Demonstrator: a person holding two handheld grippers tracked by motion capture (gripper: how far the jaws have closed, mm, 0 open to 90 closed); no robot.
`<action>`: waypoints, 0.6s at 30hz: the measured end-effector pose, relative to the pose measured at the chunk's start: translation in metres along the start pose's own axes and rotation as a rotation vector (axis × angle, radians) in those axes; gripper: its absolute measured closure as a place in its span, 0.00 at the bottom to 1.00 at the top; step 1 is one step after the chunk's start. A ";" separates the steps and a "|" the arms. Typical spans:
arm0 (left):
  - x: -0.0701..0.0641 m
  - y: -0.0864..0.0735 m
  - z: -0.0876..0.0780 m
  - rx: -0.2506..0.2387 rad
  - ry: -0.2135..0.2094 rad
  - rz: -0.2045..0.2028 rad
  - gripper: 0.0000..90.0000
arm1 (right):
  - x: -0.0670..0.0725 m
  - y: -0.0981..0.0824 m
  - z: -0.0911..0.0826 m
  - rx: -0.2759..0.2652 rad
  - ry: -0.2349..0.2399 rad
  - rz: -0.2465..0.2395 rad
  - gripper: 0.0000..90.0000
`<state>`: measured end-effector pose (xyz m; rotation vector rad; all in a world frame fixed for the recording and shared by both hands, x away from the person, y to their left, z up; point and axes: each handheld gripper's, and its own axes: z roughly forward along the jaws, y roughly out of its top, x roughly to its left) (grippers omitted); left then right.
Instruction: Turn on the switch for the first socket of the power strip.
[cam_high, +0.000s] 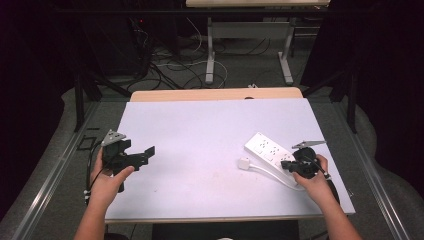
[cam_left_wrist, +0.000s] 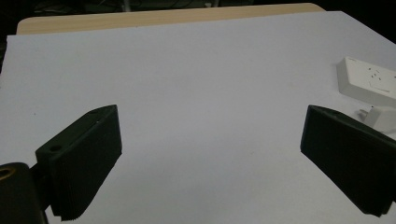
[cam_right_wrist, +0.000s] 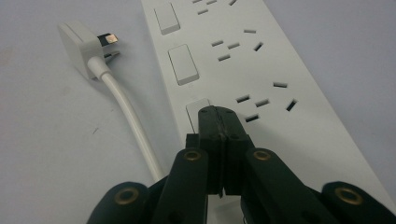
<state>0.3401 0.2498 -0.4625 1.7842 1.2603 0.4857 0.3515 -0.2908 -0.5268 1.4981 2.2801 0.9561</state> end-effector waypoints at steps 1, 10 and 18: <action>0.000 0.000 0.000 0.001 0.000 0.000 0.06 | 0.000 0.000 0.000 -0.003 0.002 0.001 0.99; 0.000 0.000 0.000 0.000 0.000 0.001 0.06 | 0.002 0.000 0.000 -0.010 -0.001 -0.008 0.93; 0.001 0.000 0.000 -0.002 0.000 0.003 0.06 | 0.003 0.001 -0.001 -0.016 0.008 -0.006 0.85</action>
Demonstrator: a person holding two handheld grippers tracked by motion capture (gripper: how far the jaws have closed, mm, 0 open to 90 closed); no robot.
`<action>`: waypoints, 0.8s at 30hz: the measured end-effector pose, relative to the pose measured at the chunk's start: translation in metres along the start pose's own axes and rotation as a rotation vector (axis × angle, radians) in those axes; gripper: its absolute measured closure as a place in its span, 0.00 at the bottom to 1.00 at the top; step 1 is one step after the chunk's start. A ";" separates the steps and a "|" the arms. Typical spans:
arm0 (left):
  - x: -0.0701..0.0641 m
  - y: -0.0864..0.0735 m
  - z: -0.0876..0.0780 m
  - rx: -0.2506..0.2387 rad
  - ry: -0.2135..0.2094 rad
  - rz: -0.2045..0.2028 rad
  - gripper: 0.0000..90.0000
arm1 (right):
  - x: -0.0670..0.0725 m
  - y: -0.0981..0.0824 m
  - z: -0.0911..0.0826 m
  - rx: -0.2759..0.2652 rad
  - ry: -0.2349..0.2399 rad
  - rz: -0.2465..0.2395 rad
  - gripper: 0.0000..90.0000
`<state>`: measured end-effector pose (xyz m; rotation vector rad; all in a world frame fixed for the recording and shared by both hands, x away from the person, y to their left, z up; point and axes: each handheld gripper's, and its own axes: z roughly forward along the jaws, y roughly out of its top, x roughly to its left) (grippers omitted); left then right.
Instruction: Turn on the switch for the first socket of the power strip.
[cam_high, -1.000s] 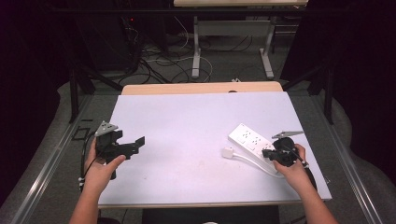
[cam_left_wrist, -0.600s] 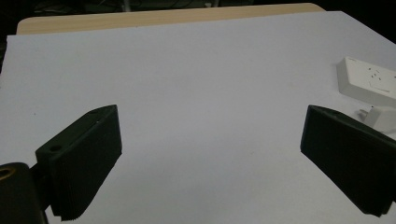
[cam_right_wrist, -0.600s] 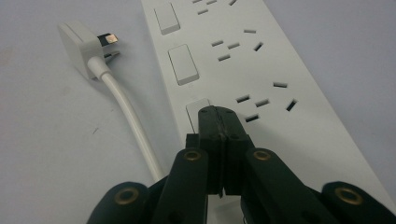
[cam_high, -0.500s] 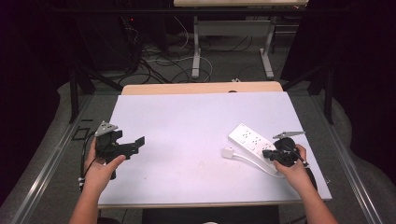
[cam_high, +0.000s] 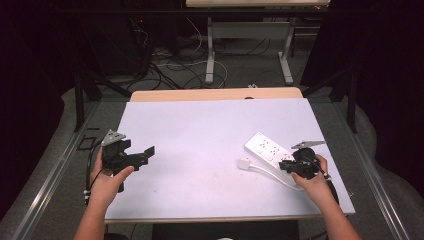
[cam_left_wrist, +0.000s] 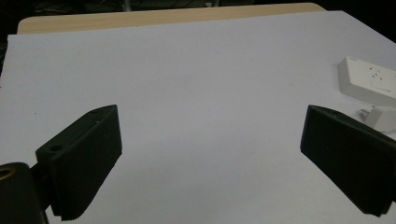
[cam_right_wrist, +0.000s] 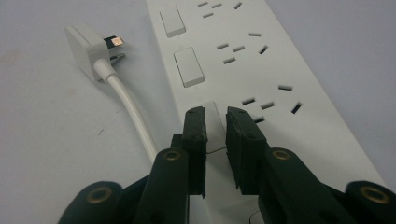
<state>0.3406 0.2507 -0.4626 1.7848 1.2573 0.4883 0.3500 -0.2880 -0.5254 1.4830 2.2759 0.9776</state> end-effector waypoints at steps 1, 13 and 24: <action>0.000 0.000 0.000 0.000 0.000 0.000 0.06 | 0.000 0.001 0.000 -0.006 0.001 -0.013 0.82; 0.000 0.000 0.000 -0.002 0.002 -0.001 0.06 | 0.006 0.003 -0.002 -0.031 -0.004 -0.024 0.63; 0.001 0.000 -0.001 0.004 0.002 0.007 0.06 | 0.011 0.006 -0.002 -0.059 -0.018 -0.053 0.40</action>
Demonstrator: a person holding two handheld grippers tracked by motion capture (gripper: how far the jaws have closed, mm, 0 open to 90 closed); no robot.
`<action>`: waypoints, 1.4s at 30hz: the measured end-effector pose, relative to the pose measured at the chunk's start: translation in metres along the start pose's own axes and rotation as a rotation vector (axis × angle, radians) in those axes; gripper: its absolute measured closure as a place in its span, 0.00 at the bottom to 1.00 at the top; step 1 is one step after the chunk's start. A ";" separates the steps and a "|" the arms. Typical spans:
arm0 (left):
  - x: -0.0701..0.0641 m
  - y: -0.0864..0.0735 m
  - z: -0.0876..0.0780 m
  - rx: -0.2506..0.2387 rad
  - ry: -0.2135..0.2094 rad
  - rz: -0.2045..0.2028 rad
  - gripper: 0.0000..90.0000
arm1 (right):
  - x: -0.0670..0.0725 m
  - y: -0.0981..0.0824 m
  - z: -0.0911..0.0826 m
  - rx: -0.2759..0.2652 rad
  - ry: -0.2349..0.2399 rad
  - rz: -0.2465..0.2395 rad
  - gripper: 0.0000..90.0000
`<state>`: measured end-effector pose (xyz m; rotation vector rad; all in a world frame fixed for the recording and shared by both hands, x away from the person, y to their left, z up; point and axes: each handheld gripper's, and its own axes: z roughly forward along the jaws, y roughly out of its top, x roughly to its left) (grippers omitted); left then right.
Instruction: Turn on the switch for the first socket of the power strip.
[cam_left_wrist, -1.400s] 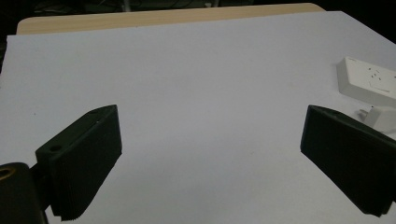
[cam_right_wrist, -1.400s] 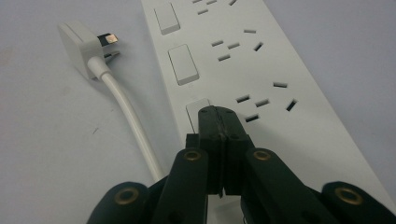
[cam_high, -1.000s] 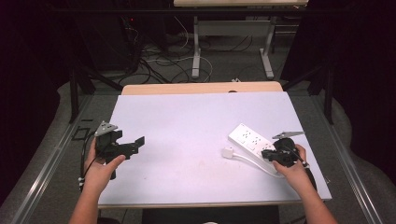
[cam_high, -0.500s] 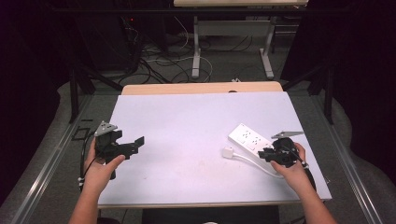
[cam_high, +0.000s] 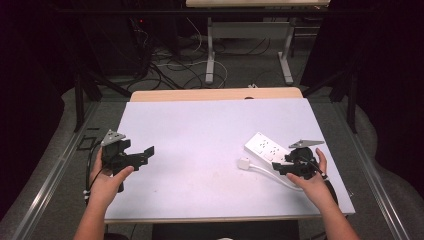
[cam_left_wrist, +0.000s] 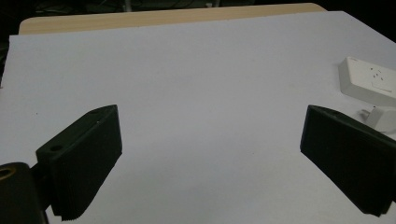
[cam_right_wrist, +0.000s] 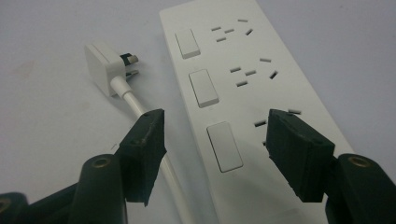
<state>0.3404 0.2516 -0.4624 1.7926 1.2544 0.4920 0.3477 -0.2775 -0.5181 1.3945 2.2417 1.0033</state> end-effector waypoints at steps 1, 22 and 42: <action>0.000 0.000 0.000 -0.002 0.002 -0.003 0.06 | 0.000 0.000 -0.001 -0.009 -0.002 -0.013 0.39; 0.001 0.000 -0.001 -0.006 0.003 -0.009 0.06 | 0.005 0.010 -0.019 -0.064 -0.009 0.082 0.11; 0.005 0.001 -0.004 -0.020 0.017 -0.020 0.06 | -0.011 0.018 -0.053 -0.142 -0.087 0.104 0.00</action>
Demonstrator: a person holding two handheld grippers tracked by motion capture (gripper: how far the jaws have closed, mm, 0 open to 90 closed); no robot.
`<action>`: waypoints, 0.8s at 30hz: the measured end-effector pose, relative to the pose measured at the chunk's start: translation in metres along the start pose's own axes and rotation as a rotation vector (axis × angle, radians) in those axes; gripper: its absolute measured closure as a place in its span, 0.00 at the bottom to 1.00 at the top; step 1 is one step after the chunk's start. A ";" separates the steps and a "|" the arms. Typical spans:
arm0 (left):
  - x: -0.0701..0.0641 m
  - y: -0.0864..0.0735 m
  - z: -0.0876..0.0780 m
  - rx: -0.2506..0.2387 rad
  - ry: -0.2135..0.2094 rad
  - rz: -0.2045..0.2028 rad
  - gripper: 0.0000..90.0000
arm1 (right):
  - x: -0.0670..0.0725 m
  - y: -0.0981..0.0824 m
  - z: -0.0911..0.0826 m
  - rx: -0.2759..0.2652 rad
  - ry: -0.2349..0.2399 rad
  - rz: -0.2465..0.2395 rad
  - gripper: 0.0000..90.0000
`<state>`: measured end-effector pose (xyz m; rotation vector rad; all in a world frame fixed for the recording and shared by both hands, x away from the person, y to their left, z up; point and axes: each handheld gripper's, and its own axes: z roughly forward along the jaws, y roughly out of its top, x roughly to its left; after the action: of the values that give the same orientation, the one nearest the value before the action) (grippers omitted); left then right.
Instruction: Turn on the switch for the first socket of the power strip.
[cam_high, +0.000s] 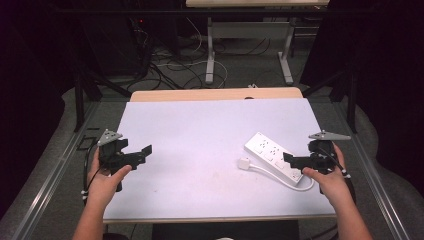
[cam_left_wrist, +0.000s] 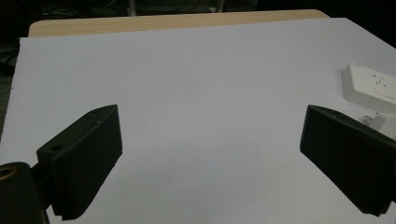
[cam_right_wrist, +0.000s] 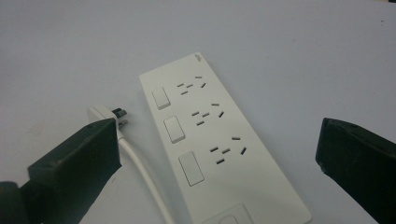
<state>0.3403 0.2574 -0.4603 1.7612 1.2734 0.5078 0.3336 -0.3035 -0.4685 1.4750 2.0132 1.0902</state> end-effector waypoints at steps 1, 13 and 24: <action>0.000 0.000 0.000 0.000 0.003 0.000 0.06 | 0.000 0.000 -0.001 -0.003 -0.004 0.007 0.00; 0.007 -0.001 -0.005 -0.025 0.037 -0.009 0.00 | -0.023 -0.001 -0.007 -0.028 -0.049 0.051 0.00; 0.025 -0.007 -0.002 -0.017 0.071 -0.055 0.00 | -0.049 -0.007 -0.011 -0.054 -0.117 0.118 0.00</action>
<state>0.3443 0.2813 -0.4690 1.7020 1.3590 0.5520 0.3384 -0.3542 -0.4732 1.6085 1.8239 1.0702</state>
